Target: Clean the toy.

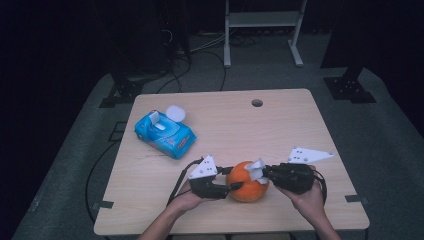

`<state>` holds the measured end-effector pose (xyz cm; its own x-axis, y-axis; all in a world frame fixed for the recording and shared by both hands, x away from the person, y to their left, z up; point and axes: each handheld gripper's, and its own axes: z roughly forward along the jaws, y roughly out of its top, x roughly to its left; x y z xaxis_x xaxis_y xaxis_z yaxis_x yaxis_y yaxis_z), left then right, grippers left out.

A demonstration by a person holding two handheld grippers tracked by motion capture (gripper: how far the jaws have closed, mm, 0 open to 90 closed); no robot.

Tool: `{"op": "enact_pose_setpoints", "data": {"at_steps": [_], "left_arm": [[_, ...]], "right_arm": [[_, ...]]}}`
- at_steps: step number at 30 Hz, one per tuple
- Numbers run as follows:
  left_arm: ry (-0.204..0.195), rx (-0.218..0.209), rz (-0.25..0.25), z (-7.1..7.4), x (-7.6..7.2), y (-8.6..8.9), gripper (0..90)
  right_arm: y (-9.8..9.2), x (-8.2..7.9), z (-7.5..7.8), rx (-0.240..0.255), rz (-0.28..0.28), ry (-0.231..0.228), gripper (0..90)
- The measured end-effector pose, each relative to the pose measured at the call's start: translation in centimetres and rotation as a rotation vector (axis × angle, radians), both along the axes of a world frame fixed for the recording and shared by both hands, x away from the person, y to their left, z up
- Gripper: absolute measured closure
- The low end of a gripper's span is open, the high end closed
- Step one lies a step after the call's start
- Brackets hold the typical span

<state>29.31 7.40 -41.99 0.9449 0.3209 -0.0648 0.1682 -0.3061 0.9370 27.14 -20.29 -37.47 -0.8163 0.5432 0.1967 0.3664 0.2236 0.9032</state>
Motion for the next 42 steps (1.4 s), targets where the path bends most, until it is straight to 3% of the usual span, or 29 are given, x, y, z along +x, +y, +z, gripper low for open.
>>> {"op": "enact_pose_setpoints", "data": {"at_steps": [2,5,9,10,14,17,19,21,24,25,28,32,34,36,38,42], "left_arm": [[0.006,0.010,-0.005,-0.1,0.0,0.2,46.2],[0.030,0.000,-0.038,-0.4,0.2,0.3,43.0],[0.020,-0.011,-0.023,-0.6,0.6,0.4,28.2],[0.024,-0.015,-0.022,-0.8,0.8,0.3,21.7],[0.040,-0.022,-0.054,-1.8,1.0,-0.4,13.0],[0.026,-0.001,-0.078,-1.8,0.6,-0.9,17.8],[0.001,0.036,-0.109,-1.6,0.1,-0.9,21.2],[0.010,0.034,-0.137,-1.5,0.1,-0.7,23.9],[-0.006,0.029,-0.097,-1.6,0.2,-0.8,22.5],[-0.011,0.030,-0.075,-1.6,0.3,-1.0,17.7],[-0.028,0.029,-0.068,-1.9,0.2,-1.5,13.1],[-0.033,0.029,-0.056,-1.8,-0.1,-1.4,30.1],[-0.033,0.030,-0.058,-1.4,-0.2,-1.3,39.5],[-0.035,0.030,-0.080,-1.0,-0.3,-1.2,41.6],[-0.032,0.031,-0.083,-0.8,-0.3,-0.8,42.3],[-0.011,0.021,-0.056,-1.0,0.1,-0.1,42.0]], "right_arm": [[0.5,0.1,-0.1,-0.033,-0.002,-0.012,84.5],[0.2,0.7,-1.0,-0.032,-0.011,0.017,84.5],[-0.4,0.8,-1.5,-0.043,-0.023,0.030,84.5],[-0.5,0.8,-1.5,-0.043,-0.012,0.034,84.5],[-0.5,0.6,-1.6,-0.050,0.033,0.043,84.4],[-0.5,0.7,-1.6,-0.050,0.020,0.038,84.0],[-0.9,0.9,-1.7,-0.042,0.009,0.042,83.6],[-1.2,1.0,-1.7,-0.036,-0.014,0.039,83.5],[-1.4,1.1,-1.8,-0.026,-0.019,0.047,83.6],[-1.3,1.1,-1.8,-0.026,-0.018,0.048,83.7],[-0.9,1.0,-1.8,-0.036,-0.008,0.039,84.0],[-0.4,0.5,-1.2,-0.032,0.000,0.026,84.5],[0.1,0.0,-0.6,0.012,0.041,0.019,84.6],[1.1,-0.5,-0.2,0.003,0.086,0.000,84.6],[1.7,-0.9,-0.1,-0.021,0.092,-0.020,84.6],[0.4,0.0,-0.6,-0.023,0.024,-0.009,84.7]]}}
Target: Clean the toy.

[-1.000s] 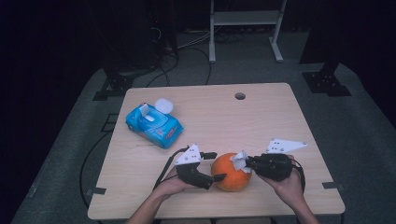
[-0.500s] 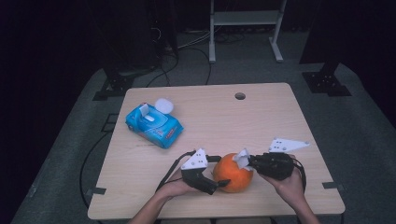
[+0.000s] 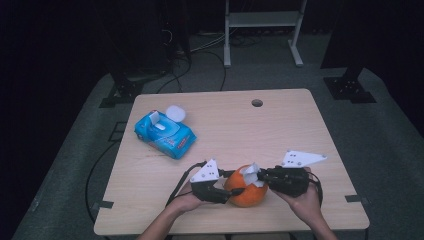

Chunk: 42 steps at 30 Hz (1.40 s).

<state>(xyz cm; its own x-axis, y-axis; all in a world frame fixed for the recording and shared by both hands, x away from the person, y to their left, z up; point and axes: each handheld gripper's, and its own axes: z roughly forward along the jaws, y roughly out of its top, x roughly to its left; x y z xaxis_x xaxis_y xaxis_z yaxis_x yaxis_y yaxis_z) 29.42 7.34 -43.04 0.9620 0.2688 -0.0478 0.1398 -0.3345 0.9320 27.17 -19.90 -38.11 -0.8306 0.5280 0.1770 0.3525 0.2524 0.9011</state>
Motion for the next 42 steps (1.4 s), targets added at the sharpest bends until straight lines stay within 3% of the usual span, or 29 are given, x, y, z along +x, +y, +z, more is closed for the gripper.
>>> {"op": "enact_pose_setpoints", "data": {"at_steps": [3,5,9,12,14,21,24,26,27,29,36,38,40,42], "left_arm": [[0.012,-0.014,0.007,-0.1,0.2,0.0,40.3],[0.018,-0.009,0.014,-0.2,0.3,-0.2,38.2],[0.065,-0.042,0.057,-0.6,0.6,-0.2,36.6],[0.094,-0.059,0.080,-0.7,0.9,0.0,36.3],[0.094,-0.058,0.078,-0.8,0.9,0.1,37.2],[0.128,-0.082,0.103,-1.0,1.3,0.2,37.0],[0.121,-0.078,0.099,-1.0,1.1,0.1,36.7],[0.120,-0.076,0.097,-1.0,1.0,-0.1,36.6],[0.107,-0.065,0.093,-1.0,0.9,-0.1,36.6],[0.103,-0.065,0.094,-1.0,0.8,-0.2,36.8],[0.030,-0.025,0.044,-1.0,-0.1,-1.0,37.1],[0.016,-0.017,0.042,-1.0,-0.3,-1.3,36.7],[0.005,-0.010,0.047,-0.9,-0.4,-1.5,36.4],[0.000,-0.014,0.048,-1.0,-0.6,-1.7,36.7]], "right_arm": [[-1.5,0.6,-0.6,0.014,-0.067,0.029,84.7],[-1.5,0.4,-0.7,0.031,-0.065,0.037,84.7],[0.1,-0.4,-0.4,0.046,0.027,0.025,84.7],[1.2,-0.8,-0.5,-0.003,0.067,0.006,84.6],[1.3,-0.7,-0.7,-0.037,0.063,-0.005,84.6],[-1.5,0.4,-1.0,-0.015,-0.047,0.010,84.7],[-0.7,0.0,-0.8,0.000,-0.013,0.009,84.6],[0.1,-0.3,-1.0,0.014,0.053,0.014,84.6],[0.8,-0.5,-1.0,-0.020,0.074,0.000,84.5],[1.2,-0.6,-1.0,-0.046,0.066,-0.016,84.6],[-1.0,0.5,-0.4,-0.003,-0.060,-0.018,84.7],[-1.8,0.8,-0.6,0.000,-0.103,0.001,84.8],[-1.8,0.7,-0.8,0.011,-0.091,0.004,84.9],[-1.3,0.3,-0.5,0.026,-0.034,-0.016,85.1]]}}
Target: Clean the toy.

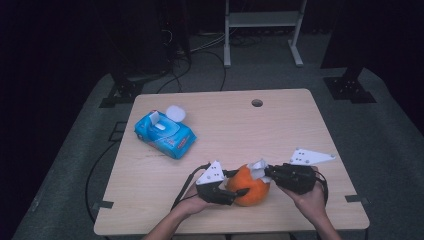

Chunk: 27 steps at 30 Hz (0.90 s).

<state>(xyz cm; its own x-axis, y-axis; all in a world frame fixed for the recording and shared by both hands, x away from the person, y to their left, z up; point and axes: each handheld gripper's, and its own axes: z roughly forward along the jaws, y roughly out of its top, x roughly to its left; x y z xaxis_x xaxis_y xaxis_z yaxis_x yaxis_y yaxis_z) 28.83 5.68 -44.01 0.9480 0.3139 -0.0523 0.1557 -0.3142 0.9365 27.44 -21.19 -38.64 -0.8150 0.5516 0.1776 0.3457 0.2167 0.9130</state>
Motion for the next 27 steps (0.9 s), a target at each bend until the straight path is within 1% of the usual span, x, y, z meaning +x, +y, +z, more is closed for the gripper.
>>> {"op": "enact_pose_setpoints", "data": {"at_steps": [1,3,4,5,7,8,11,12,14,15,16,17,18,19,21,24,27], "left_arm": [[-0.007,0.009,-0.005,0.1,-0.1,-0.1,36.9],[-0.025,0.023,-0.013,0.1,-0.4,-0.3,36.9],[-0.026,0.025,-0.013,0.1,-0.4,-0.2,37.0],[-0.021,0.020,-0.014,0.1,-0.4,-0.2,37.0],[-0.025,0.024,-0.019,0.1,-0.3,-0.1,37.2],[-0.027,0.025,-0.021,0.1,-0.3,-0.1,37.2],[-0.030,0.023,-0.034,0.0,-0.3,-0.3,37.1],[-0.031,0.026,-0.040,0.0,-0.4,-0.4,37.0],[-0.039,0.033,-0.052,0.0,-0.4,-0.4,36.8],[-0.043,0.030,-0.061,-0.1,-0.6,-0.5,36.8],[-0.054,0.039,-0.070,-0.1,-0.7,-0.5,36.8],[-0.064,0.042,-0.075,-0.1,-0.8,-0.7,36.8],[-0.076,0.056,-0.081,0.0,-1.0,-0.8,36.8],[-0.086,0.062,-0.085,0.0,-1.1,-0.8,36.8],[-0.090,0.061,-0.082,0.1,-1.2,-0.8,37.2],[-0.087,0.061,-0.081,0.2,-0.9,-0.4,37.8],[-0.067,0.051,-0.071,0.3,-0.5,0.1,38.5]], "right_arm": [[0.4,-0.2,0.2,0.007,0.022,-0.002,85.1],[1.4,-0.5,0.4,-0.029,0.045,-0.013,85.1],[1.7,-0.5,0.3,-0.049,0.041,-0.018,85.1],[1.7,-0.4,0.3,-0.049,0.034,-0.012,85.1],[1.0,0.1,0.1,-0.034,0.015,0.004,85.1],[0.4,0.3,0.0,-0.035,-0.007,0.014,85.1],[-0.4,0.6,-0.1,-0.043,-0.051,0.029,85.2],[-0.4,0.5,0.0,-0.036,-0.049,0.039,85.2],[0.1,0.2,0.2,-0.046,-0.031,0.025,85.1],[0.5,0.0,0.4,-0.045,-0.014,0.021,85.1],[1.1,-0.2,0.5,-0.041,0.014,0.022,85.1],[1.6,-0.4,0.7,-0.053,0.024,0.014,85.1],[2.1,-0.6,0.8,-0.071,0.030,0.007,85.1],[2.4,-0.6,0.9,-0.088,0.025,-0.002,85.2],[2.5,-0.6,1.0,-0.116,0.011,-0.009,85.2],[1.5,-0.2,1.1,-0.130,-0.031,-0.008,85.2],[0.1,0.2,0.7,-0.133,-0.065,0.017,85.2]]}}
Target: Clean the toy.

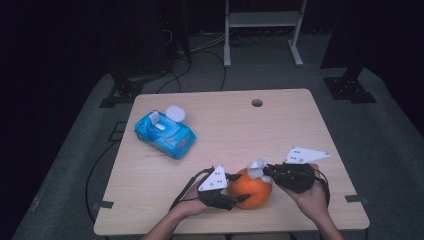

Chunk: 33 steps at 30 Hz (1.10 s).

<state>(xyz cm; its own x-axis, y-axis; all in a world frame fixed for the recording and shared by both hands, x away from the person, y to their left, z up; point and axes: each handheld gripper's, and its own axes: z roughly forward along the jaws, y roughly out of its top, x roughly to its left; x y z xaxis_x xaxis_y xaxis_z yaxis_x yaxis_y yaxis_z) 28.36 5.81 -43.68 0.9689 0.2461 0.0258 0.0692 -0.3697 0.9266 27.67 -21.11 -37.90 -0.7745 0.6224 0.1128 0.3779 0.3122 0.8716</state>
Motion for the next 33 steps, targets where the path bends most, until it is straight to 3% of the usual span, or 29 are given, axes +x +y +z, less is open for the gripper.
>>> {"op": "enact_pose_setpoints", "data": {"at_steps": [3,5,9,11,16,18,21,22,25,30,33], "left_arm": [[0.031,-0.021,0.011,0.0,0.5,0.4,39.0],[0.026,-0.022,0.010,0.0,0.4,0.4,39.2],[0.021,-0.037,0.011,0.6,0.4,0.7,41.5],[0.029,-0.055,0.005,1.0,0.6,1.1,42.9],[0.028,-0.051,0.020,1.4,0.8,1.9,43.1],[0.035,-0.049,0.017,1.3,0.9,2.1,43.1],[0.036,-0.050,0.014,1.4,0.9,2.0,43.0],[0.036,-0.052,0.015,1.4,0.9,2.0,43.0],[0.037,-0.049,0.024,1.4,1.0,2.1,42.9],[0.044,-0.048,0.025,1.4,1.1,2.3,42.9],[0.054,-0.046,0.010,1.1,1.0,1.9,42.5]], "right_arm": [[-1.1,0.5,-0.6,-0.013,-0.032,0.029,85.2],[-1.2,0.4,-0.6,0.009,-0.025,0.042,85.2],[-0.5,-0.3,0.5,0.053,0.034,0.017,85.2],[-0.4,-0.4,0.7,0.052,0.041,0.004,85.2],[-1.4,0.7,-1.0,0.041,0.005,0.067,85.2],[-1.6,0.8,-1.4,0.064,0.005,0.096,85.2],[-1.1,0.4,-0.6,0.088,0.037,0.069,85.2],[-0.8,0.2,-0.1,0.116,0.062,0.061,85.2],[-0.2,0.0,0.3,0.104,0.080,0.046,85.2],[-1.2,0.8,-1.4,0.104,0.049,0.107,85.2],[-1.3,0.8,-1.1,0.117,0.043,0.097,85.2]]}}
